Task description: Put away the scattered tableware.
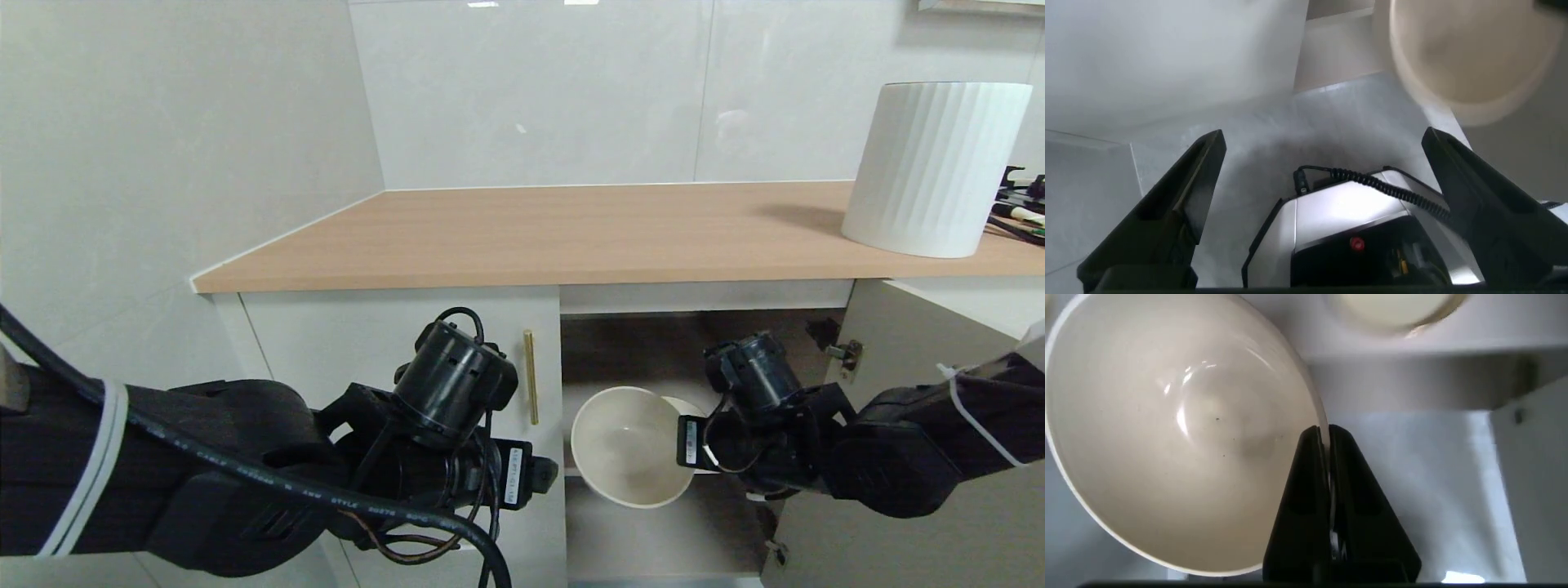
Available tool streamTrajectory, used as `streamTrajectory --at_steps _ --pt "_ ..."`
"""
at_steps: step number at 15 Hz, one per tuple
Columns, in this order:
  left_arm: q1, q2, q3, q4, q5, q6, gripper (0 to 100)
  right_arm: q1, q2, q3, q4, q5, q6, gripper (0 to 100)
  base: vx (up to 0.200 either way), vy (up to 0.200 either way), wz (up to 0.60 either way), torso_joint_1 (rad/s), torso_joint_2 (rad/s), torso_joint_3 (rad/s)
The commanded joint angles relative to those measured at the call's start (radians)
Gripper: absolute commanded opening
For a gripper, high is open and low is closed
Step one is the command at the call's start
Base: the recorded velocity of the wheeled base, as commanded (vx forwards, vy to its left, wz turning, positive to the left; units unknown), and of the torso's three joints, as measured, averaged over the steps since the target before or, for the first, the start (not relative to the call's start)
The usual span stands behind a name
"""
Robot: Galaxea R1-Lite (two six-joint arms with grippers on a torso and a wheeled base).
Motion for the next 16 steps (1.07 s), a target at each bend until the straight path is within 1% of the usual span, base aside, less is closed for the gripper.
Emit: streamTrajectory --at_steps 1,2,3,4,7,9,11,16 --pt "0.000 -0.001 0.000 0.000 0.000 -0.001 100 -0.071 0.099 0.000 -0.084 -0.015 0.006 0 0.000 0.000 0.00 0.000 0.00 0.000" --pt "0.000 -0.001 0.000 0.000 0.002 -0.001 100 -0.093 0.137 -0.003 -0.156 -0.019 0.019 0 0.000 0.000 0.00 0.000 0.00 0.000" --pt "0.000 -0.004 0.000 0.000 0.000 -0.001 100 -0.103 0.154 -0.005 -0.179 -0.028 0.019 0 0.000 0.000 0.00 0.000 0.00 0.000" --pt "0.000 -0.007 0.000 0.000 0.000 -0.001 100 -0.132 0.194 -0.037 -0.200 -0.051 0.019 0 0.000 0.000 0.00 0.000 0.00 0.000" --pt "0.000 -0.010 0.000 0.000 0.000 -0.001 100 -0.175 0.261 -0.095 -0.202 -0.056 0.026 0 0.000 0.000 0.00 0.000 0.00 0.000" --pt "0.000 -0.010 0.000 0.000 0.000 -0.001 100 -0.198 0.296 -0.143 -0.197 -0.056 0.058 0 0.000 0.000 0.00 0.000 0.00 0.000" --pt "0.000 -0.009 0.000 0.000 0.000 -0.001 100 -0.203 0.310 -0.158 -0.197 -0.057 0.060 0 0.000 0.000 0.00 0.000 0.00 0.000" --pt "0.000 -0.004 0.000 0.000 0.000 -0.001 100 -0.246 0.373 -0.222 -0.196 -0.070 0.058 0 0.000 0.000 0.00 0.000 0.00 0.000"
